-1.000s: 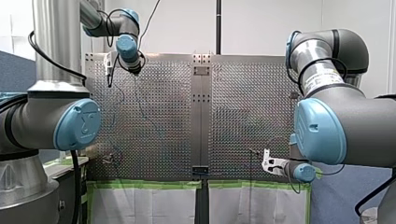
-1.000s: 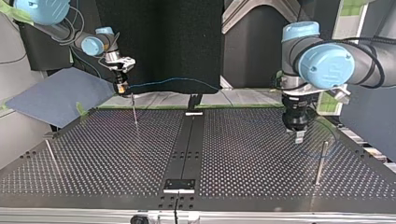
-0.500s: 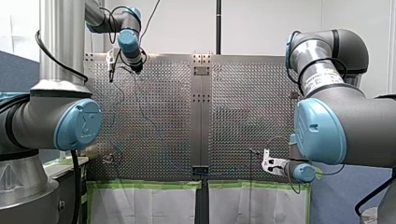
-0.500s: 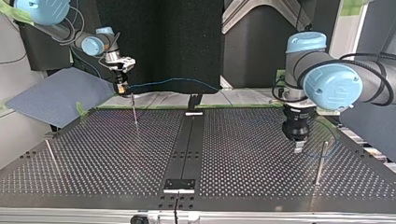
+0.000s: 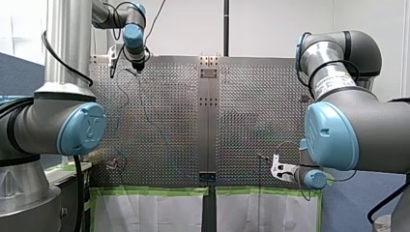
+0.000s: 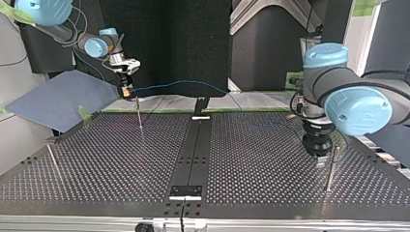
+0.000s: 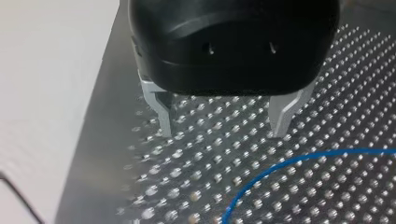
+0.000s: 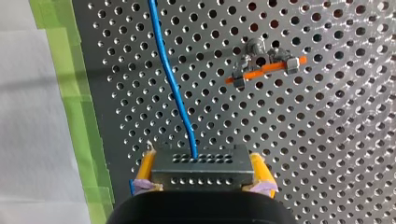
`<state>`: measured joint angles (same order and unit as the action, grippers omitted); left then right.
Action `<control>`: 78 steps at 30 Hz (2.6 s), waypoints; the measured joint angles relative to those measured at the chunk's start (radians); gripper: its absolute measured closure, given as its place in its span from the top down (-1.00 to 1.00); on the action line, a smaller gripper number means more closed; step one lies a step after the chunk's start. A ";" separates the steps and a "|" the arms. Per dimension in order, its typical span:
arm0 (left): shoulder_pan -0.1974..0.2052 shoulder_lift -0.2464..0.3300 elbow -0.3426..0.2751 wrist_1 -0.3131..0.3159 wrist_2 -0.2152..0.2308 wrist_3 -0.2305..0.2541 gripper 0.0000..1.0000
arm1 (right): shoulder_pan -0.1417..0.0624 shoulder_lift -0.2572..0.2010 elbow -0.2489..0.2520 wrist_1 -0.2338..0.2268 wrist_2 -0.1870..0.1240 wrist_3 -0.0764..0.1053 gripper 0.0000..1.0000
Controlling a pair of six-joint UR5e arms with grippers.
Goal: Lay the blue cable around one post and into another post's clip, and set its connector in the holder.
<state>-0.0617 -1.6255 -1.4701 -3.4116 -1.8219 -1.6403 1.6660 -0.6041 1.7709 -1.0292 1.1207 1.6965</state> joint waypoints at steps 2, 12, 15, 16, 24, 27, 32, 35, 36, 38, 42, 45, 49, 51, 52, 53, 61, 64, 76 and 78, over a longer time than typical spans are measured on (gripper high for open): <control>0.002 0.000 0.017 -0.018 0.003 0.000 1.00 | 0.000 0.000 0.000 -0.001 -0.005 0.002 -0.97; 0.014 -0.001 0.115 -0.115 0.064 -0.004 1.00 | 0.000 0.001 0.000 -0.002 -0.011 0.004 -0.97; 0.019 -0.001 0.140 -0.140 0.067 -0.006 1.00 | 0.000 0.002 0.000 -0.002 -0.011 0.004 -0.97; 0.021 -0.001 0.147 -0.147 0.064 -0.006 1.00 | 0.000 0.002 0.000 -0.002 -0.011 0.004 -0.97; 0.046 -0.023 0.222 -0.222 0.018 0.015 1.00 | 0.000 0.003 0.000 -0.003 -0.011 0.004 -0.97; 0.053 -0.030 0.251 -0.251 0.024 0.022 1.00 | 0.000 0.004 0.000 -0.003 -0.011 0.005 -0.97; 0.067 -0.042 0.294 -0.295 0.050 0.022 1.00 | 0.000 0.005 0.000 -0.003 -0.011 0.005 -0.97; 0.076 -0.061 0.320 -0.321 0.074 0.021 1.00 | 0.000 0.005 0.000 -0.003 -0.010 0.006 -0.97; 0.079 -0.071 0.331 -0.332 0.085 0.020 1.00 | 0.000 0.005 0.000 -0.003 -0.010 0.006 -0.97; 0.083 -0.086 0.348 -0.348 0.101 0.017 1.00 | 0.000 0.005 0.000 -0.004 -0.010 0.010 -0.97; 0.087 -0.126 0.388 -0.389 0.141 0.000 1.00 | 0.000 0.006 0.000 -0.006 -0.011 0.018 -0.97; 0.087 -0.155 0.417 -0.418 0.166 -0.006 1.00 | 0.000 0.006 0.000 -0.009 -0.011 0.023 -0.97; 0.085 -0.184 0.453 -0.454 0.175 -0.008 1.00 | 0.001 0.007 0.000 -0.009 -0.011 0.026 -0.97; 0.084 -0.183 0.472 -0.472 0.169 -0.011 1.00 | 0.000 0.007 0.000 -0.009 -0.011 0.028 -0.97; 0.084 -0.178 0.481 -0.482 0.164 -0.014 1.00 | 0.000 0.007 0.000 -0.009 -0.011 0.028 -0.97; 0.085 -0.173 0.489 -0.490 0.159 -0.017 1.00 | 0.000 0.007 0.000 -0.009 -0.011 0.029 -0.97; 0.088 -0.124 0.563 -0.563 0.150 -0.032 1.00 | 0.000 0.007 0.000 -0.009 -0.011 0.029 -0.97; 0.090 -0.110 0.589 -0.589 0.155 -0.035 1.00 | 0.000 0.008 0.000 -0.009 -0.011 0.030 -0.97; 0.093 -0.131 0.691 -0.691 0.132 -0.039 1.00 | 0.000 0.008 0.000 -0.010 -0.011 0.036 -0.97; 0.094 -0.135 0.707 -0.708 0.128 -0.037 1.00 | 0.000 0.008 0.000 -0.009 -0.011 0.037 -0.97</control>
<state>0.0322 -1.7604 -0.7632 -4.1193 -1.6937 -1.6778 1.6659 -0.5963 1.7706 -1.0386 1.1093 1.7333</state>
